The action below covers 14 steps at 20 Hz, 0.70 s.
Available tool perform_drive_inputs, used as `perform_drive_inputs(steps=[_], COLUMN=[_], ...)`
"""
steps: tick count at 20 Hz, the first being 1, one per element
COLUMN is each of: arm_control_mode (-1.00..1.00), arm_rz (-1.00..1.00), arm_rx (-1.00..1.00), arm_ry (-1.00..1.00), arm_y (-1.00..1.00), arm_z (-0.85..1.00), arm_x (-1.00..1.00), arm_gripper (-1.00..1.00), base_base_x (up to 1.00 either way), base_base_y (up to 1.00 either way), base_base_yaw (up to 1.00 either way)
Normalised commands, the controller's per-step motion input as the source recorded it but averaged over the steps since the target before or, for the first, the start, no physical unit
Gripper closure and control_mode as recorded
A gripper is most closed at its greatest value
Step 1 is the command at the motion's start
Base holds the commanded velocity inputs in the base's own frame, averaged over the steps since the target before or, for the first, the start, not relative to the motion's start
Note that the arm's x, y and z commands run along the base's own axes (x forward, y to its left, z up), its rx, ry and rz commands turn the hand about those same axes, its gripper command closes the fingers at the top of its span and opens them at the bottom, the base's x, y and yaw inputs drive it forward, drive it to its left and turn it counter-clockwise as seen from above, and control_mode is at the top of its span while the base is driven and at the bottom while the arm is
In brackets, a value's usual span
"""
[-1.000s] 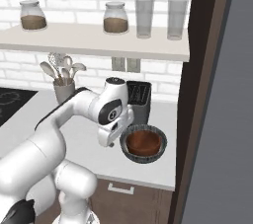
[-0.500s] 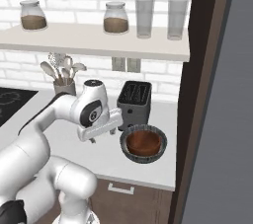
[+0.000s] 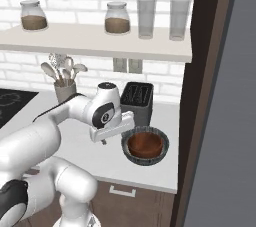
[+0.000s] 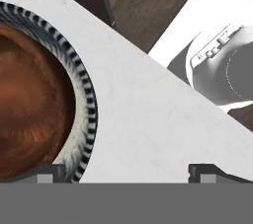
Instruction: Pick up the bowls on the counter and stack them on top of one another in the open cabinet. Place the smaller bowl on top of the larger bowl.
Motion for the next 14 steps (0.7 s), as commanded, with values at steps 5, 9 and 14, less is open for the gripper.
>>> perform_drive_inputs(steps=[5, 9, 14], arm_control_mode=[-1.00, -1.00, -1.00], arm_rz=[-0.11, -0.15, -0.16], arm_rx=[-0.04, -0.06, -0.05], arm_ry=[0.00, 0.00, 0.00], arm_y=[0.00, 0.00, 0.00], arm_z=[-0.44, -0.32, -0.30], arm_x=[0.22, 0.20, 0.12], arm_gripper=[-1.00, -1.00, -1.00], base_base_x=[0.00, 0.00, 0.00], base_base_y=[0.00, 0.00, 0.00], base_base_yaw=[0.00, 0.00, 0.00])
